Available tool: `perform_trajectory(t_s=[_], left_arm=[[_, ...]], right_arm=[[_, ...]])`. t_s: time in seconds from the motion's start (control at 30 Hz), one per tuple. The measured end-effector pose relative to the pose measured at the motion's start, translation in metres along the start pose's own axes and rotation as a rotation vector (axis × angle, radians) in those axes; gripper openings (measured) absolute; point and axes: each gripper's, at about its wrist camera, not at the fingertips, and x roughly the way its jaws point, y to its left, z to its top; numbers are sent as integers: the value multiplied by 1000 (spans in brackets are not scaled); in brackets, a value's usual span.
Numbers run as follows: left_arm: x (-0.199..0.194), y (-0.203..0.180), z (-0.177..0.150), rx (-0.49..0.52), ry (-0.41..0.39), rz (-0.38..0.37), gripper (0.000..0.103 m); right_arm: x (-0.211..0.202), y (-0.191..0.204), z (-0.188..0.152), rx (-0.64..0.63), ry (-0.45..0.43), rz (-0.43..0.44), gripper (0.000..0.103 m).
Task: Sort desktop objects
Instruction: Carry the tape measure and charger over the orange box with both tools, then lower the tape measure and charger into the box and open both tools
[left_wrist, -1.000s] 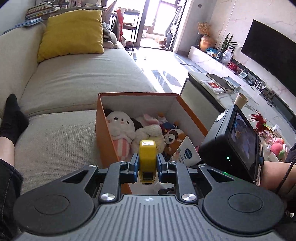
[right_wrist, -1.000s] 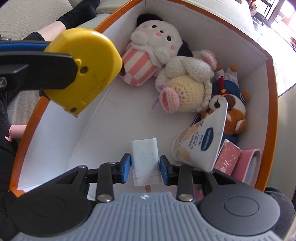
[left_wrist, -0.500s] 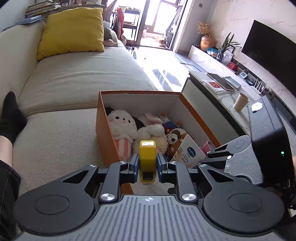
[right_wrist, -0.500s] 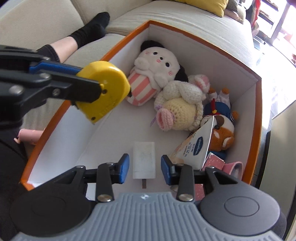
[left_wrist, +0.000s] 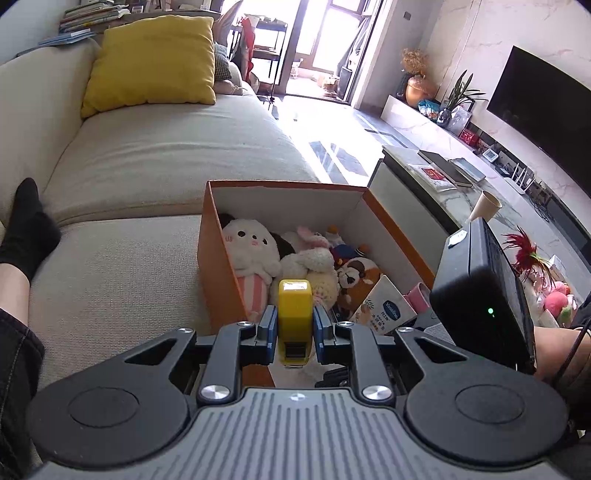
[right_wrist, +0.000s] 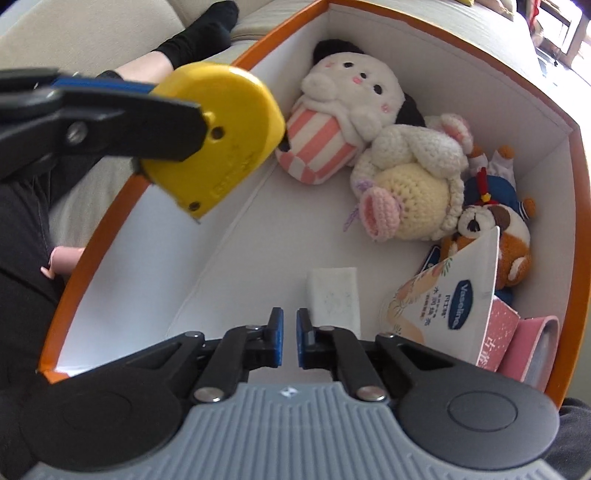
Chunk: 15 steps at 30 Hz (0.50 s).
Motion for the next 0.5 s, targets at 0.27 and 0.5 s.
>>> perform_trajectory(t_s=[0.27, 0.5], left_arm=[[6, 0, 1, 18, 11, -21, 22], [16, -7, 0, 31, 38, -40, 22]], right_arm=[[1, -13, 4, 128, -50, -71, 2], [-18, -12, -4, 42, -63, -16, 9]])
